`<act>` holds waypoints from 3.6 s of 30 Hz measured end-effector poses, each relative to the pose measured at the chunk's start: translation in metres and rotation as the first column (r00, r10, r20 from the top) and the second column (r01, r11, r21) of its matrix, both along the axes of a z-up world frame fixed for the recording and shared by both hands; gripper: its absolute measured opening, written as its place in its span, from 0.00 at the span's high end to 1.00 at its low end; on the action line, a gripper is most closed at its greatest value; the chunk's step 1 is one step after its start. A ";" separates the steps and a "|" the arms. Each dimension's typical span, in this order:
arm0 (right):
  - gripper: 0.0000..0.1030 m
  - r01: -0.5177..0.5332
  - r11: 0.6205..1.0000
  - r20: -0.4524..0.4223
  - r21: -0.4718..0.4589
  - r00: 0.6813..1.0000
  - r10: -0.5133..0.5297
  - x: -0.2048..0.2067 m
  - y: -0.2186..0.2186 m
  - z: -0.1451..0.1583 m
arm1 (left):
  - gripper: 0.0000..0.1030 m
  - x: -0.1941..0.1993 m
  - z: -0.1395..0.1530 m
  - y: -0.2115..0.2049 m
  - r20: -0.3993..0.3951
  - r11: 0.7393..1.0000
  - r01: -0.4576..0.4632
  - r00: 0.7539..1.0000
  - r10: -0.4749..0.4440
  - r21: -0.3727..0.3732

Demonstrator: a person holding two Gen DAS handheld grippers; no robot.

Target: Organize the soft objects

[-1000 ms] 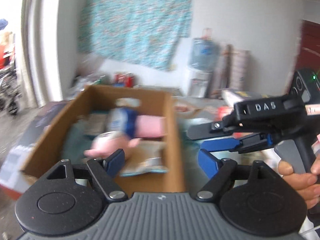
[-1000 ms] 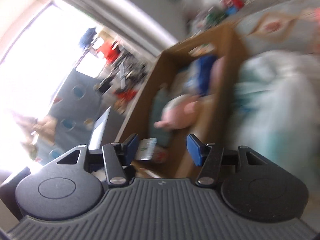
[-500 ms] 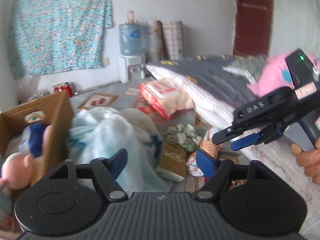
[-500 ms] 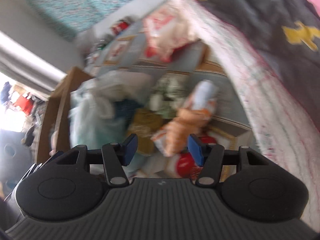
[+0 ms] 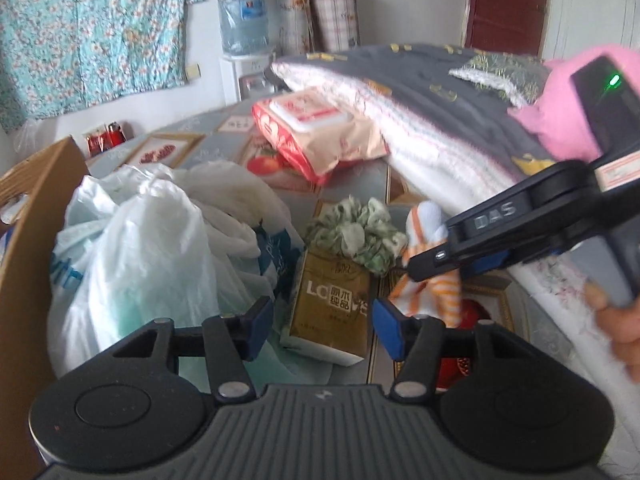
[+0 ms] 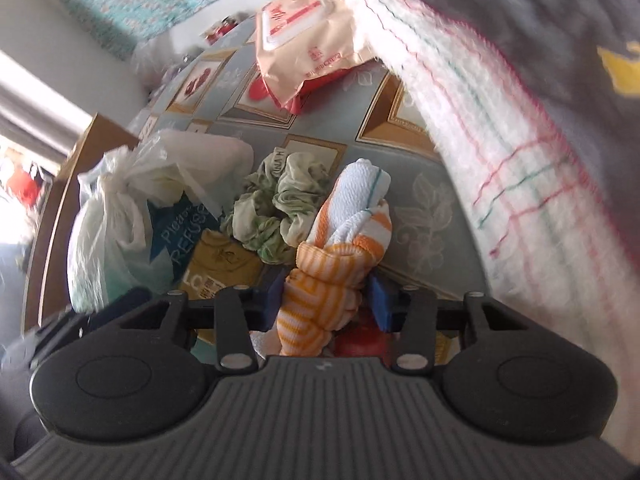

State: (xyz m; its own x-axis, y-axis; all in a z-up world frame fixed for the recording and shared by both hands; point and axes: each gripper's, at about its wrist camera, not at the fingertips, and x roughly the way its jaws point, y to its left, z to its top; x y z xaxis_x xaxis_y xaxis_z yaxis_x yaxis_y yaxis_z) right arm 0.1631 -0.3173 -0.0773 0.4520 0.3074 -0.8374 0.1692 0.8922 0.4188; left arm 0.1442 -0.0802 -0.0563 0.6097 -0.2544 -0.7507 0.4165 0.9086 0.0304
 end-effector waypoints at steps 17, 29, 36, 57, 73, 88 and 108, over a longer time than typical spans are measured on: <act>0.57 -0.103 0.994 -0.004 -0.031 0.995 0.103 -0.007 -0.004 0.002 | 0.42 0.032 -0.033 -0.039 -0.081 0.990 -0.002 0.997 0.014 0.140; 0.60 -0.068 0.997 0.034 0.027 0.997 0.067 -0.034 -0.013 0.014 | 0.45 0.022 -0.016 -0.031 -0.120 0.999 -0.031 0.992 0.035 0.036; 0.60 -0.044 0.990 0.078 0.133 0.996 0.034 -0.062 -0.020 0.035 | 0.45 -0.001 0.013 -0.015 -0.144 0.995 -0.044 0.989 0.030 -0.092; 0.60 -0.363 0.901 0.288 0.239 0.912 0.291 -0.063 0.106 0.129 | 0.45 -0.085 0.115 0.112 0.030 0.920 -0.257 0.960 0.278 -0.297; 0.59 -0.604 0.775 0.165 0.187 0.797 0.581 0.016 0.286 0.135 | 0.45 -0.091 0.112 0.265 0.031 0.790 -0.568 0.807 0.589 -0.232; 0.59 -0.749 0.661 -0.077 -0.046 0.663 0.745 0.051 0.392 0.103 | 0.45 -0.031 0.039 0.317 -0.170 0.774 -0.625 0.778 0.605 -0.101; 0.55 -0.763 0.645 -0.144 -0.043 0.643 0.752 0.078 0.400 0.085 | 0.41 -0.023 0.038 0.325 -0.208 0.763 -0.639 0.762 0.613 -0.096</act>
State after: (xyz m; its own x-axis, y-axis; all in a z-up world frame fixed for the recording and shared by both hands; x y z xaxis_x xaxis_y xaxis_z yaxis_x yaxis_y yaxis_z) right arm 0.2410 0.0829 0.0073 0.0051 0.4229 -0.9062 -0.5465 0.7600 0.3516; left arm 0.1216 0.2443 -0.0180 0.5521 0.0247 -0.8334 -0.2605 0.9546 -0.1443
